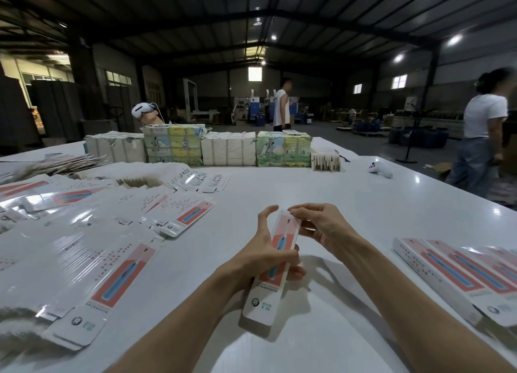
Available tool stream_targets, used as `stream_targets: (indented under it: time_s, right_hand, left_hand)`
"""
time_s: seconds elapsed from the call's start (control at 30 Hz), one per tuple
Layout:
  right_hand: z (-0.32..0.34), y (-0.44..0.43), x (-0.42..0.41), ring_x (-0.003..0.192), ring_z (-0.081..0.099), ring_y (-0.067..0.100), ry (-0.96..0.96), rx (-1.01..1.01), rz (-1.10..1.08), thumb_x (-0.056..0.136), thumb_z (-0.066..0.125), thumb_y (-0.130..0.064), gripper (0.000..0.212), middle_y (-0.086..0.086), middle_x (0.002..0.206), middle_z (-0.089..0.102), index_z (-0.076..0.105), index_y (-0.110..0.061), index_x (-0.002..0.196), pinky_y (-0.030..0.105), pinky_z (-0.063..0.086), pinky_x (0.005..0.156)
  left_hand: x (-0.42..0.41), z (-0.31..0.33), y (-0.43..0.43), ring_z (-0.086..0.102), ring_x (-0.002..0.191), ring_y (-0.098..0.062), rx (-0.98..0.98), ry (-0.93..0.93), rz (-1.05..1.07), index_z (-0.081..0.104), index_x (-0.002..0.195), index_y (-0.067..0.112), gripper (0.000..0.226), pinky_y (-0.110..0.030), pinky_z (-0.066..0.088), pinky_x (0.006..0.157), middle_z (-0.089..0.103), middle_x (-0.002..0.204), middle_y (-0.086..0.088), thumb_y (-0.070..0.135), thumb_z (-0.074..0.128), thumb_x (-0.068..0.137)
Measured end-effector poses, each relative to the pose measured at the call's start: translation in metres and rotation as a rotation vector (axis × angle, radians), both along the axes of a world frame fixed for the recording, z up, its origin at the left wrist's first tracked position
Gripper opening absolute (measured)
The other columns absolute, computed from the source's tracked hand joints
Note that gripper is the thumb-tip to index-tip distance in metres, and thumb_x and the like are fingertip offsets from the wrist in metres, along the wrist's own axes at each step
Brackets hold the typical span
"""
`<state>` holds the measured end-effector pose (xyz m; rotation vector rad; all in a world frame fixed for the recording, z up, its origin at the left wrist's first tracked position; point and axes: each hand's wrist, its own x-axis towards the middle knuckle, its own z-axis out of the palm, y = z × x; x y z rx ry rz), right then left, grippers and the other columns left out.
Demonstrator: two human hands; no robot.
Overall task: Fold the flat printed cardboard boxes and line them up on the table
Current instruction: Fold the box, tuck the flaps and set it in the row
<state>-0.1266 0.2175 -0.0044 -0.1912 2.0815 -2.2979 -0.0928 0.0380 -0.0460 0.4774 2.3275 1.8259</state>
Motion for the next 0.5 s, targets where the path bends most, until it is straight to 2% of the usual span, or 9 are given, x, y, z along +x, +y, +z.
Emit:
stream_targets:
  time_s: [0.2, 0.33, 0.43, 0.5]
  right_hand:
    - [0.0003, 0.0002, -0.0007, 0.081, 0.079, 0.027, -0.007, 0.017, -0.002, 0.099, 0.067, -0.004, 0.020, 0.015, 0.093, 0.079, 0.083, -0.004, 0.087, 0.035, 0.063, 0.065]
    - [0.0019, 0.0038, -0.0011, 0.083, 0.079, 0.026, -0.013, 0.036, 0.027, 0.098, 0.067, -0.003, 0.024, 0.015, 0.092, 0.079, 0.084, -0.006, 0.082, 0.034, 0.063, 0.066]
    - [0.0010, 0.0020, 0.0005, 0.088, 0.079, 0.027, -0.007, 0.025, 0.052, 0.101, 0.065, -0.007, 0.023, 0.015, 0.096, 0.079, 0.084, -0.008, 0.088, 0.034, 0.063, 0.069]
    - [0.0005, -0.0021, 0.0022, 0.096, 0.078, 0.025, 0.012, -0.038, 0.106, 0.102, 0.064, -0.010, 0.019, 0.014, 0.103, 0.079, 0.083, -0.006, 0.101, 0.034, 0.064, 0.075]
  left_hand:
    - [0.0009, 0.0001, 0.0002, 0.079, 0.094, -0.026, -0.009, 0.044, -0.019, 0.017, 0.143, 0.070, 0.109, -0.037, 0.065, 0.074, 0.054, 0.128, -0.012, 0.019, 0.088, 0.078]
    - [0.0030, 0.0000, 0.0003, 0.079, 0.089, -0.022, -0.031, 0.038, -0.027, 0.023, 0.138, 0.067, 0.097, -0.029, 0.063, 0.069, 0.058, 0.122, -0.010, 0.022, 0.085, 0.078]
    - [0.0024, 0.0011, -0.0001, 0.080, 0.083, -0.020, -0.027, 0.038, 0.010, 0.024, 0.133, 0.065, 0.093, -0.026, 0.062, 0.066, 0.061, 0.118, -0.010, 0.025, 0.085, 0.076]
    - [0.0014, 0.0024, -0.0010, 0.080, 0.082, -0.026, 0.056, 0.022, 0.031, 0.025, 0.132, 0.065, 0.095, -0.031, 0.064, 0.068, 0.058, 0.121, -0.015, 0.019, 0.085, 0.074]
